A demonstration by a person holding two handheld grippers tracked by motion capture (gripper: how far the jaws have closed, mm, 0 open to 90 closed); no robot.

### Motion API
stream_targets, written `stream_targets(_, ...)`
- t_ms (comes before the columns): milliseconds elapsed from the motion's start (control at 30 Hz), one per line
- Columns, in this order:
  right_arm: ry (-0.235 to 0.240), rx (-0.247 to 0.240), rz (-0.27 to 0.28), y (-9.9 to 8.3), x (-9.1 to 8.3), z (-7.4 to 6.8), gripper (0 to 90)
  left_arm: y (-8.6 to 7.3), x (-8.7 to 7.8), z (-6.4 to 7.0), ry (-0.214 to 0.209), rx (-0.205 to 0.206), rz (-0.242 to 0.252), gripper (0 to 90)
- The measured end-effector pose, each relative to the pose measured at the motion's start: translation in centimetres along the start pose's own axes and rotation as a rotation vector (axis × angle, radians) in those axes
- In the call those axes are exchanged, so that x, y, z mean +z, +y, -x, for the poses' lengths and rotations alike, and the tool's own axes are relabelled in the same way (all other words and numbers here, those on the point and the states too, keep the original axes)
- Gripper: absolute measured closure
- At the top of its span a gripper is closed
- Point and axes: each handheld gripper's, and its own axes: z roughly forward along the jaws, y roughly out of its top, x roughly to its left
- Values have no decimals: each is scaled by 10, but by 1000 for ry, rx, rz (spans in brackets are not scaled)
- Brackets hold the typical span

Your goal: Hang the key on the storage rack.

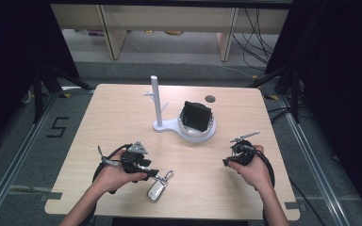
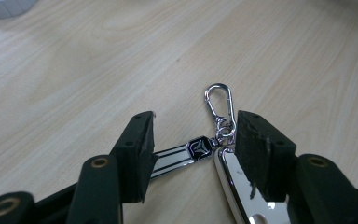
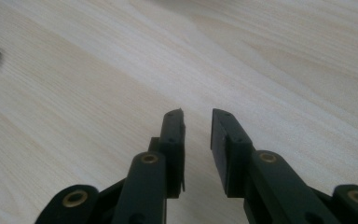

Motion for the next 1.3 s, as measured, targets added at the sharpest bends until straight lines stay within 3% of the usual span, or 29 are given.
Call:
stream_targets(33,-1,1,-2,0,0,0,749,2,-2,-3,-4,57,-59,464)
stream_targets(100,-1,1,-2,0,0,0,749,3,-1,-3,-6,59,-72,464)
stream_targets(200,-3,10,-6,0,0,-1,747,4,-1,-2,-6,54,-81,464)
stream_targets(233,-2,5,-7,0,0,0,746,5,1,-1,-6,31,-64,460)
stream_targets(267,-2,6,-7,0,0,0,746,6,1,-1,-7,47,-89,459)
stream_targets(400,4,13,-10,0,0,-2,744,8,2,0,-9,49,-98,456)
stream_targets(667,-28,40,-22,1,2,-4,740,10,5,2,-17,52,-119,454)
stream_targets(733,-27,39,-22,1,2,-4,739,10,6,3,-18,46,-127,454)
stream_targets(767,-27,40,-22,1,2,-4,739,10,8,6,-19,14,-99,454)
stream_targets(800,-28,40,-22,1,2,-4,739,11,7,3,-20,54,-137,453)
stream_targets(867,-21,39,-17,1,2,-5,738,12,7,4,-21,51,-139,453)
stream_targets(900,-21,39,-17,1,2,-5,738,12,9,6,-19,27,-122,453)
stream_targets(933,-3,29,-16,1,2,-5,737,14,8,5,-18,55,-147,453)
stream_targets(1100,1,-4,-2,0,2,-3,737,16,10,7,-21,40,-143,455)
stream_targets(1133,0,-2,2,0,2,-4,737,17,10,6,-20,56,-159,456)
stream_targets(1300,3,-2,2,0,3,-3,736,18,12,8,-24,48,-171,459)
